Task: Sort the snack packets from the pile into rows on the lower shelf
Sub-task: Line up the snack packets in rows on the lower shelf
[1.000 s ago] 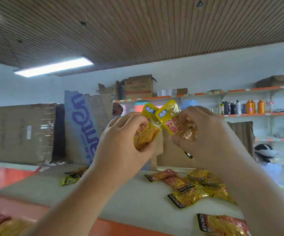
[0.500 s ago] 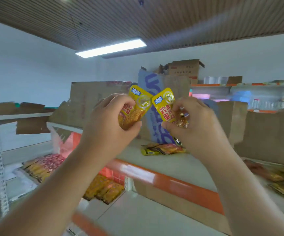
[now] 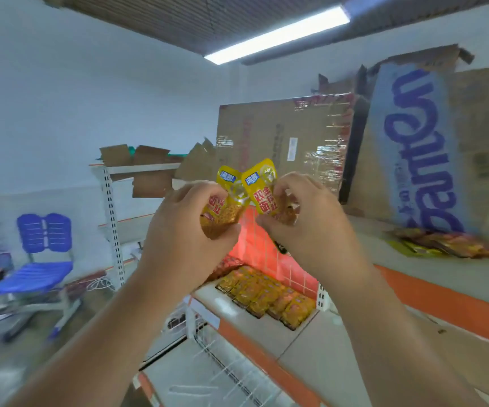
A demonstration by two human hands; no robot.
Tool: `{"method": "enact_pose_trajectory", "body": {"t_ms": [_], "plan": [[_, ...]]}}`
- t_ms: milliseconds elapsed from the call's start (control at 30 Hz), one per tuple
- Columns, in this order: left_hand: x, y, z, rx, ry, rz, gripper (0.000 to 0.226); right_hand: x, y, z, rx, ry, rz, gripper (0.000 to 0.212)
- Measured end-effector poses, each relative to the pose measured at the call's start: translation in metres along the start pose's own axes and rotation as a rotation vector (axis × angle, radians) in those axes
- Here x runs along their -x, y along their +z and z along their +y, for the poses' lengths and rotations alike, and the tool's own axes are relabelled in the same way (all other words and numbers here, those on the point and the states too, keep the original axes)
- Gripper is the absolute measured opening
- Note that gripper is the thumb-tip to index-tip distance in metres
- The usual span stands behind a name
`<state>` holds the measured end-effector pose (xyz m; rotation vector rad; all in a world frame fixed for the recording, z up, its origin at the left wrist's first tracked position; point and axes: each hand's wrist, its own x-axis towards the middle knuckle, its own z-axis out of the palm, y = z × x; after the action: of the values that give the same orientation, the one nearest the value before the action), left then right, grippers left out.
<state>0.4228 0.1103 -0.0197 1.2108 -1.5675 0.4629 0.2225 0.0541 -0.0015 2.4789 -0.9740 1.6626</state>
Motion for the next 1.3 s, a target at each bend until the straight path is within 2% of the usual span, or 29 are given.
{"method": "enact_pose_trajectory", "body": {"t_ms": [300, 533, 700, 1067, 1300], "plan": [[0.013, 0.056, -0.108, -0.052, -0.174, -0.131, 0.043, -0.002, 0.137, 0.068, -0.167, 0.188, -0.026, 0.04], [-0.014, 0.12, -0.2, -0.128, -0.191, -0.17, 0.044, -0.031, 0.233, 0.132, -0.285, 0.292, -0.027, 0.038], [-0.027, 0.171, -0.246, -0.11, -0.231, -0.258, 0.043, -0.047, 0.275, 0.182, -0.248, 0.368, -0.041, 0.038], [-0.014, 0.299, -0.274, 0.08, -0.241, -0.392, 0.039, -0.024, 0.284, 0.272, -0.032, 0.553, -0.04, 0.042], [0.007, 0.378, -0.27, 0.314, -0.208, -0.52, 0.04, 0.007, 0.273, 0.311, 0.189, 0.709, 0.004, 0.041]]}}
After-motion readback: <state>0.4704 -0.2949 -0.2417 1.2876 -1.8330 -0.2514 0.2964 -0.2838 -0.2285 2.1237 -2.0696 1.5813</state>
